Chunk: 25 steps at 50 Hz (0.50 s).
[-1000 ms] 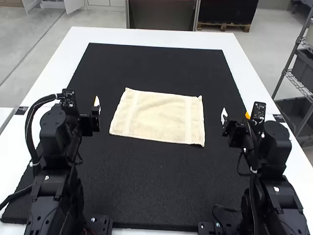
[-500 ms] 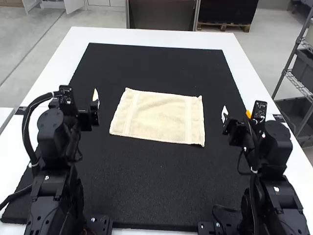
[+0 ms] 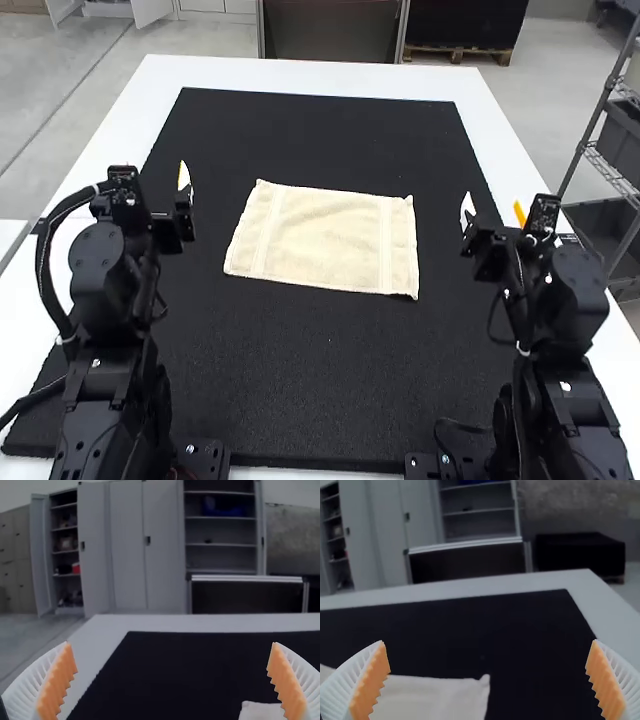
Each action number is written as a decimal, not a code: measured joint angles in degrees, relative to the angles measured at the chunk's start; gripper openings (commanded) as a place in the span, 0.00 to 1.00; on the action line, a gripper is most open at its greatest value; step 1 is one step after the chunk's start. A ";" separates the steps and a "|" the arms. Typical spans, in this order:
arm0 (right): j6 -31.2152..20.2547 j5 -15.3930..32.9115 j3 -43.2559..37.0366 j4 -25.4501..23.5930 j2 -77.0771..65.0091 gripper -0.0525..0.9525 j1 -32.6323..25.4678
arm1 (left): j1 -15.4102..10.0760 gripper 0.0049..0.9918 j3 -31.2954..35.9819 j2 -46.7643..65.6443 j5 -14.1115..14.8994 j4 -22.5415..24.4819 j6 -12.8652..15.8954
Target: Fold the towel.
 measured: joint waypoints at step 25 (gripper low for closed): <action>0.24 0.57 9.60 9.70 24.50 0.96 0.00 | 0.00 0.97 9.94 20.94 -0.83 6.49 0.02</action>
